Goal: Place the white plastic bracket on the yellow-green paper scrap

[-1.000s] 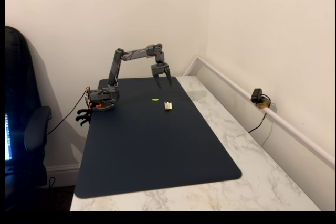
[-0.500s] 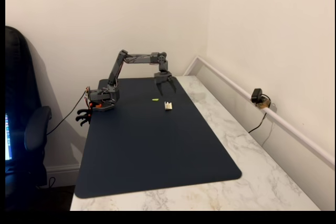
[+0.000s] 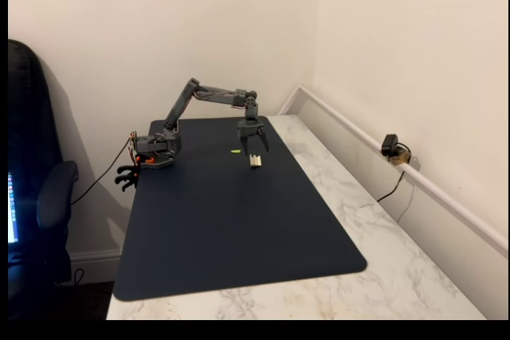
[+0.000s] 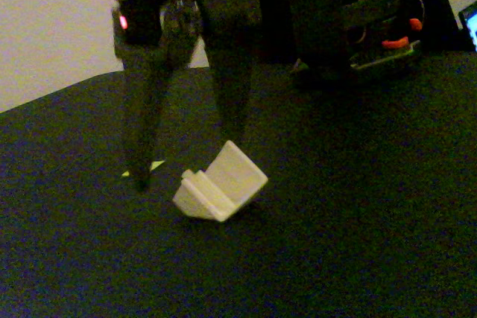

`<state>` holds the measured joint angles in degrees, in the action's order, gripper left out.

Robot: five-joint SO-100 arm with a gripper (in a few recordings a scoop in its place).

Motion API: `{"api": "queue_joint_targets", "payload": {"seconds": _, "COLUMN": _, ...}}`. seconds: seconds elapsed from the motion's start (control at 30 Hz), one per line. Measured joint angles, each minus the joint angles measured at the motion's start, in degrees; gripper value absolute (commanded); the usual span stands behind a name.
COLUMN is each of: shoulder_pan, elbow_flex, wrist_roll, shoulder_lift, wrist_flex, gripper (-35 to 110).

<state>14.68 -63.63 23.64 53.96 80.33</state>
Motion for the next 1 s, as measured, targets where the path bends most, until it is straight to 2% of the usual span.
{"api": "queue_joint_targets", "payload": {"seconds": 0.37, "shoulder_pan": 0.18, "elbow_flex": 3.69, "wrist_roll": 0.09, "shoulder_lift": -6.77, "wrist_flex": 0.09, "gripper": 38}}
{"api": "queue_joint_targets", "payload": {"seconds": 0.63, "shoulder_pan": 0.18, "elbow_flex": 14.33, "wrist_roll": 0.09, "shoulder_lift": -13.36, "wrist_flex": 4.75, "gripper": 35}}
{"api": "queue_joint_targets", "payload": {"seconds": 0.7, "shoulder_pan": 0.18, "elbow_flex": 18.72, "wrist_roll": 0.53, "shoulder_lift": -15.73, "wrist_flex": 6.68, "gripper": 27}}
{"api": "queue_joint_targets", "payload": {"seconds": 0.8, "shoulder_pan": 0.09, "elbow_flex": 26.72, "wrist_roll": 0.53, "shoulder_lift": -19.86, "wrist_flex": 9.93, "gripper": 6}}
{"api": "queue_joint_targets", "payload": {"seconds": 1.0, "shoulder_pan": 0.09, "elbow_flex": 40.08, "wrist_roll": -0.62, "shoulder_lift": -26.72, "wrist_flex": 16.96, "gripper": 0}}
